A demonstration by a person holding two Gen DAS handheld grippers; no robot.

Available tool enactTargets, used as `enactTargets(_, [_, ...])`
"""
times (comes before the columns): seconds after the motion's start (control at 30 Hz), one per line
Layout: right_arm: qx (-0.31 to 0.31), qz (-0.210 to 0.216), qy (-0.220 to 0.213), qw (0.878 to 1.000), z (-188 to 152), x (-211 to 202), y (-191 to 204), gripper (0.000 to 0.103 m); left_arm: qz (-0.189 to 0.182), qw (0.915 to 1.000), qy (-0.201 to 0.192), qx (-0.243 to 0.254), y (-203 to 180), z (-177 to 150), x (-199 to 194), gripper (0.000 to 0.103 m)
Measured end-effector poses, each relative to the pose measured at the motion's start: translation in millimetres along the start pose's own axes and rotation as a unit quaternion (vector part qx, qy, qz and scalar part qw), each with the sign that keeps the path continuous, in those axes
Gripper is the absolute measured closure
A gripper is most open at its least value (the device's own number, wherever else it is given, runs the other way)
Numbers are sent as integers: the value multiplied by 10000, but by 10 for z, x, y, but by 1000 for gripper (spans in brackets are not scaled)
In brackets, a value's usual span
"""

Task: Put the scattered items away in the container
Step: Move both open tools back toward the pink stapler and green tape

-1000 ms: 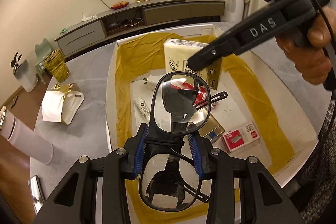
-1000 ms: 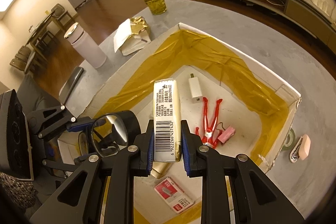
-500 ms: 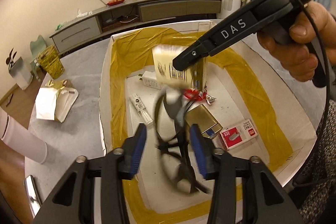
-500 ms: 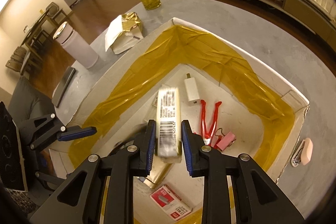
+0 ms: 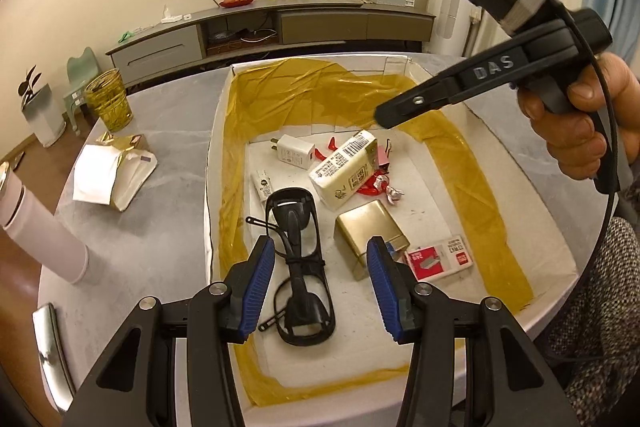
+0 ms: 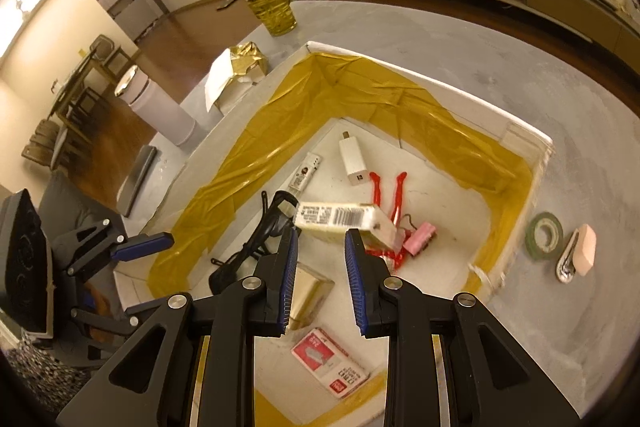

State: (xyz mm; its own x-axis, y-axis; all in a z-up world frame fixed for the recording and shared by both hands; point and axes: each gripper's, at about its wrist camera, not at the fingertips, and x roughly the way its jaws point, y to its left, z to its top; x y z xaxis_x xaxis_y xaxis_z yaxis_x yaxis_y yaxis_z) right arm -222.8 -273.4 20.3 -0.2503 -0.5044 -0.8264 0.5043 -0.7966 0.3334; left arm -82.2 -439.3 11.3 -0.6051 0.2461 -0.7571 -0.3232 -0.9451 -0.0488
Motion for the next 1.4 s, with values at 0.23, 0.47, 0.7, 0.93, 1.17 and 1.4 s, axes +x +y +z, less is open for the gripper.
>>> enactTargets(0.23, [340, 272, -257, 9987, -319, -311, -133, 76, -105, 9995, -48, -303, -95, -24, -104, 53])
enactTargets(0.47, [465, 490, -528, 9963, -599, -578, -180, 76, -170, 9992, -125, -332, -326, 20, -218, 53])
enactTargets(0.7, [688, 804, -804, 9911, -884, -783, -295, 76, -264, 9990, -220, -279, -638, 92, -339, 53])
enactTargets(0.93, [1072, 1142, -1100, 9815, -1246, -980, -490, 76, -438, 9986, -225, -188, -1043, 172, -358, 53])
enactTargets(1.17, [1354, 1256, -1322, 9739, -1574, -1167, -733, 78, -554, 9982, -223, 25, -1510, 281, -335, 53])
enactTargets(1.4, [1756, 1323, -1567, 9629, -1851, -1338, -1088, 78, -558, 9982, -167, 138, -1919, 418, -243, 53])
